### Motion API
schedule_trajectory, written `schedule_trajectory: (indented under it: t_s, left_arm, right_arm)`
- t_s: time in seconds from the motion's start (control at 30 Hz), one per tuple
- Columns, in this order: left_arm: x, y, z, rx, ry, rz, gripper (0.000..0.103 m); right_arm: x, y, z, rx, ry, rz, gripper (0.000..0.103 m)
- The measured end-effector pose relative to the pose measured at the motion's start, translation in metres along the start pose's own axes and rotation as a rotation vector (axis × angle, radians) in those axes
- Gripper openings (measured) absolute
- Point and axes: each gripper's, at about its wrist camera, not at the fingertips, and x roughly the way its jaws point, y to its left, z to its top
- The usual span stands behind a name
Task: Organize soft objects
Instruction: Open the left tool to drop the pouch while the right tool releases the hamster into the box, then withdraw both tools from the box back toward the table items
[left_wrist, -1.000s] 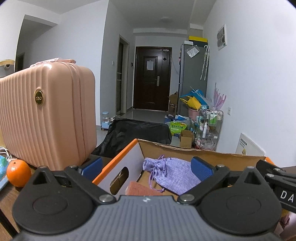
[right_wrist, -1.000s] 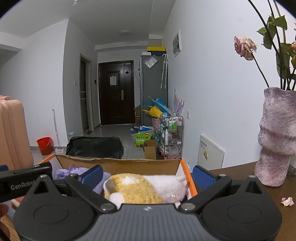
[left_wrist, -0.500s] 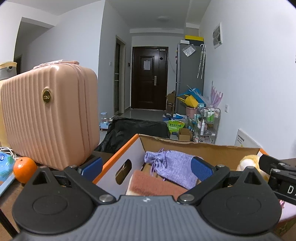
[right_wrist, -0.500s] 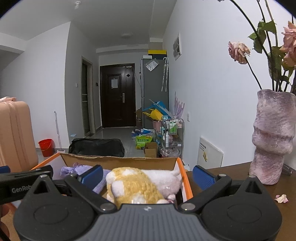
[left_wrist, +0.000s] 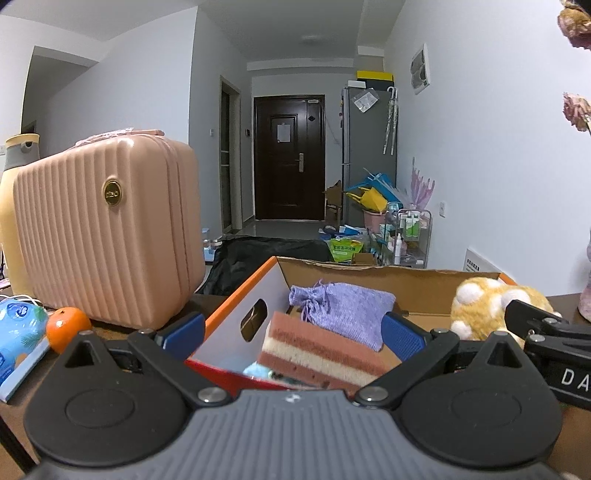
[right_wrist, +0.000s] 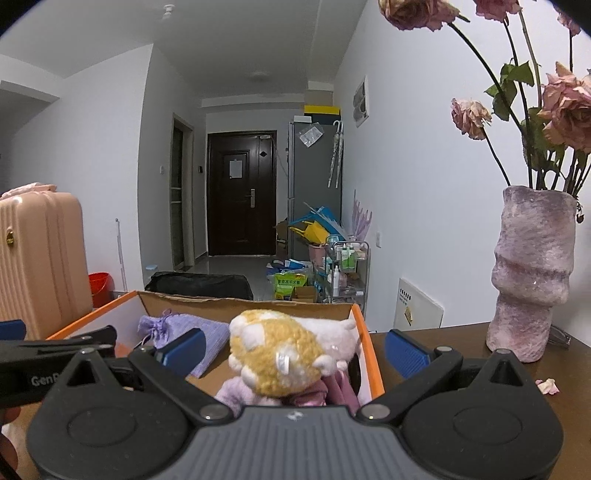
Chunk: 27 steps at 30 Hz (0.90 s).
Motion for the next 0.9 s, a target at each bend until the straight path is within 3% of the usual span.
schedule_trajectory:
  t_s: [0.9]
  left_arm:
    - [-0.078, 0.024, -0.033, 0.035, 0.035, -0.014, 0.103]
  right_arm:
    - [-0.082, 0.002, -0.033, -0.027, 0.009, -0.008, 0.103]
